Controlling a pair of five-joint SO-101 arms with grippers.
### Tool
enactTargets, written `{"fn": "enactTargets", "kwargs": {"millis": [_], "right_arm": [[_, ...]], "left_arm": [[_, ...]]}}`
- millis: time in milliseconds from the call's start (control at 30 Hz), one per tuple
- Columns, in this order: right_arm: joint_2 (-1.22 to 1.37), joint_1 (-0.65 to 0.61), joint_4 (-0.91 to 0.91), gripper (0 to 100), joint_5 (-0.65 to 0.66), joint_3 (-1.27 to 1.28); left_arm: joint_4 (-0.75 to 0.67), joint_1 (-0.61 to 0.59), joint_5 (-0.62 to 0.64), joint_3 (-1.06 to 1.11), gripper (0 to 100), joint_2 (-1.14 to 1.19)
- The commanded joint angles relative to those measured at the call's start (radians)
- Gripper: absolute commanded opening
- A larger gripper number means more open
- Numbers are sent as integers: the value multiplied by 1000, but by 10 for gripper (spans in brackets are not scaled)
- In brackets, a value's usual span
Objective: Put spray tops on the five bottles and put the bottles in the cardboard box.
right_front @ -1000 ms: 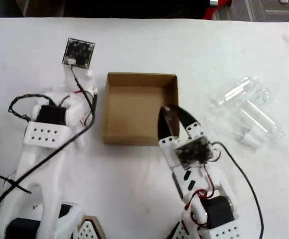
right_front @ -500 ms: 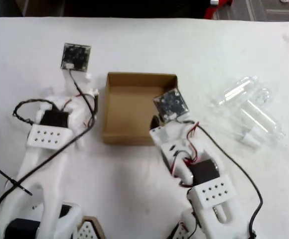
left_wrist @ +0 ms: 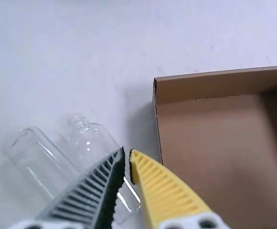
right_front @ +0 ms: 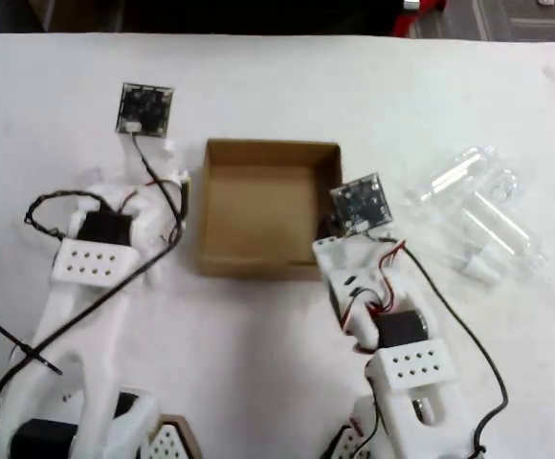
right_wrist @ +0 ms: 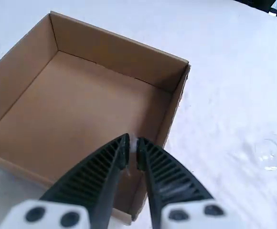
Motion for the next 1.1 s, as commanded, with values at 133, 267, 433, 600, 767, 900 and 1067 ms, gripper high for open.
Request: {"fn": "enactTargets", "kwargs": {"millis": [133,267,433,600,767,900,1067], "right_arm": [[2,10,-117,16,-2,48],[2,10,-125,16,-2,54],[2,10,-124,16,-2,58],[2,10,-125,16,-5,58],[2,10,-125,16,-3,60],[2,10,-125,16,-2,60],[2,10,-125,16,0,60]], "left_arm": [[-109,12,8,52,24,-2],[-117,15,8,63,24,-4],[-115,15,8,63,24,-4],[-115,15,8,63,24,-4],[-115,15,8,63,26,-4],[-115,28,-29,61,27,-2],[-115,81,-66,69,24,-2]]}}
